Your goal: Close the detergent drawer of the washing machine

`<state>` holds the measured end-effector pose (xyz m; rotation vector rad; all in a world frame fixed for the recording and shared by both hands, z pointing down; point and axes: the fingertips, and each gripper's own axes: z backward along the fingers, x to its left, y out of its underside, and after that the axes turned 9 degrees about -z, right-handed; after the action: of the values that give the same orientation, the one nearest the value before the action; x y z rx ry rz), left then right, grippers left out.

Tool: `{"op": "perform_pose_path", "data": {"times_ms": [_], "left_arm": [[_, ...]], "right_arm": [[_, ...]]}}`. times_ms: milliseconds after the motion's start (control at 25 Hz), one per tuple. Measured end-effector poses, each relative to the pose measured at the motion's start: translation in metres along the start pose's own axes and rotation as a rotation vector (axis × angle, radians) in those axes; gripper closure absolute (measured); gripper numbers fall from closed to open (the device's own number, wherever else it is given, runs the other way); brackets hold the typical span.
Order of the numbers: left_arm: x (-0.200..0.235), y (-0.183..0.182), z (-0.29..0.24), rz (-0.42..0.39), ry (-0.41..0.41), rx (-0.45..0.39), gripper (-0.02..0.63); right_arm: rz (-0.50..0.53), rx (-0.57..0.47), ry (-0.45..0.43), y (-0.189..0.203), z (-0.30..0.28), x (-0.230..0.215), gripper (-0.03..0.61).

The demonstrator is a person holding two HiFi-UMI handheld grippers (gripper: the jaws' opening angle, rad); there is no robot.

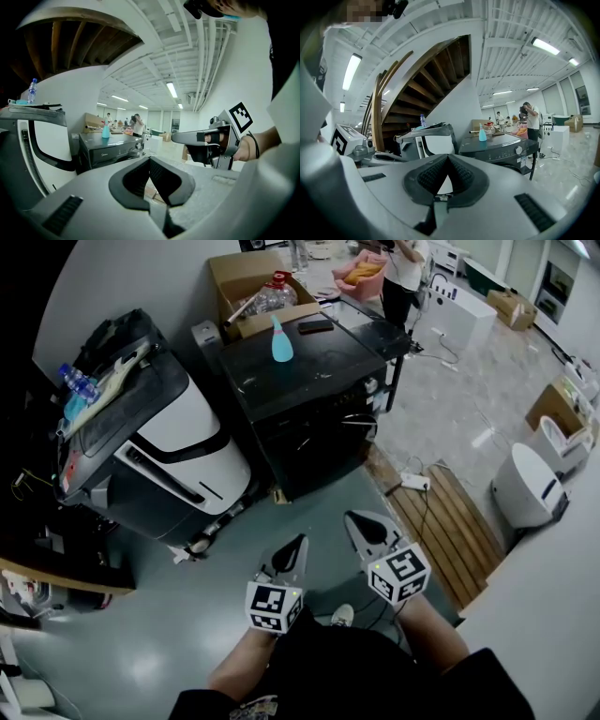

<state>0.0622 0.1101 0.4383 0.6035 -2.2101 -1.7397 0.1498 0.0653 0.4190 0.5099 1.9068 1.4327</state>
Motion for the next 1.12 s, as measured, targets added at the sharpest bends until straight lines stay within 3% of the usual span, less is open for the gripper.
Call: {"op": "perform_pose_path", "data": {"times_ms": [560,1120], "left_arm": [[0.007,0.009,0.009,0.016,-0.048,0.001,0.61],[-0.009,0.006,0.008,0.003,-0.034,-0.004,0.61]], "right_arm": [[-0.015,0.029,-0.046,0.019,-0.007,0.011,0.581],[-0.026,0.029,-0.017,0.011,0.011,0.008,0.581]]}}
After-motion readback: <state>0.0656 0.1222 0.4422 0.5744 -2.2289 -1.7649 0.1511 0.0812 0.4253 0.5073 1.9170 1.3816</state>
